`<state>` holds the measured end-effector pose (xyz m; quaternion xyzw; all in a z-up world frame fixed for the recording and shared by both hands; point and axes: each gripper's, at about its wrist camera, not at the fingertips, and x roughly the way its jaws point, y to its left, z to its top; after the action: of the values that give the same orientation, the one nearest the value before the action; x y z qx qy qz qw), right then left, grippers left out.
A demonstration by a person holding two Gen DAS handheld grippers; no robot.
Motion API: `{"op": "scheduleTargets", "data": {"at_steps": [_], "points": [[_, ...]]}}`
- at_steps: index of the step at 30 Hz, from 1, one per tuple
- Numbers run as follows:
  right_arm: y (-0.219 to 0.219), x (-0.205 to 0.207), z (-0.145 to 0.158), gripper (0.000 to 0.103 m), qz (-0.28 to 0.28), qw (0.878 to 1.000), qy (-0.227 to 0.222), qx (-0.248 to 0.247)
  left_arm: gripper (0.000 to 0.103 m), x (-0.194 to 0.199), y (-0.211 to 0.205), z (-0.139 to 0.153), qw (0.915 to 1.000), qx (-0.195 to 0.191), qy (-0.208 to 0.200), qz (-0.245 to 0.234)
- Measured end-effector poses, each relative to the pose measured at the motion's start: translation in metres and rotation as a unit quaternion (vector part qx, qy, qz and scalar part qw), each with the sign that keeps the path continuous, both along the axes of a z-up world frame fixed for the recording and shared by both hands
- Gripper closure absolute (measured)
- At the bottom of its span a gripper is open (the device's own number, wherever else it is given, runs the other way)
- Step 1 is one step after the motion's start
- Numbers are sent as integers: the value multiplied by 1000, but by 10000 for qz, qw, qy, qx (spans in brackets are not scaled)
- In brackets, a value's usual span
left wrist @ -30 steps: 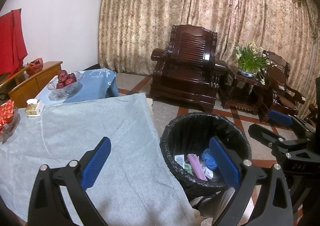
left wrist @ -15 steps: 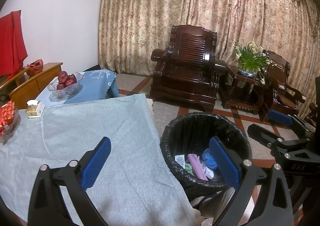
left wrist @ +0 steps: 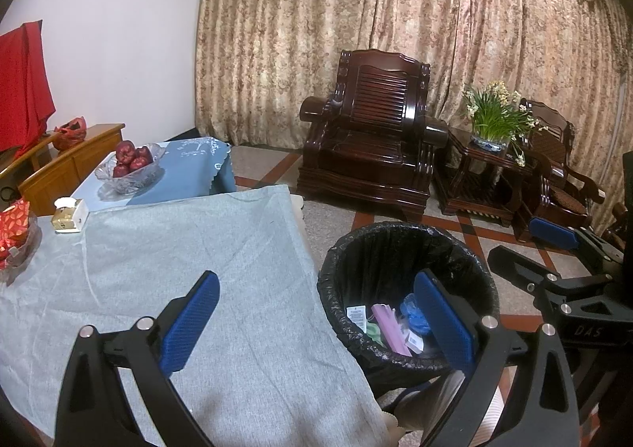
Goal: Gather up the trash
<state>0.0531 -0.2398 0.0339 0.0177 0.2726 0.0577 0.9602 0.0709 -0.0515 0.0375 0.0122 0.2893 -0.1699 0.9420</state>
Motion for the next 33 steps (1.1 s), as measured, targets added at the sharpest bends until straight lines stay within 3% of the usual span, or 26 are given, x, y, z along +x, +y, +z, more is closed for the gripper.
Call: {"op": "scheduleTargets", "data": {"at_steps": [33], "points": [[2, 0, 0, 5, -4, 10000, 12, 10, 6, 0, 1, 0, 10000, 16, 13, -1]]}}
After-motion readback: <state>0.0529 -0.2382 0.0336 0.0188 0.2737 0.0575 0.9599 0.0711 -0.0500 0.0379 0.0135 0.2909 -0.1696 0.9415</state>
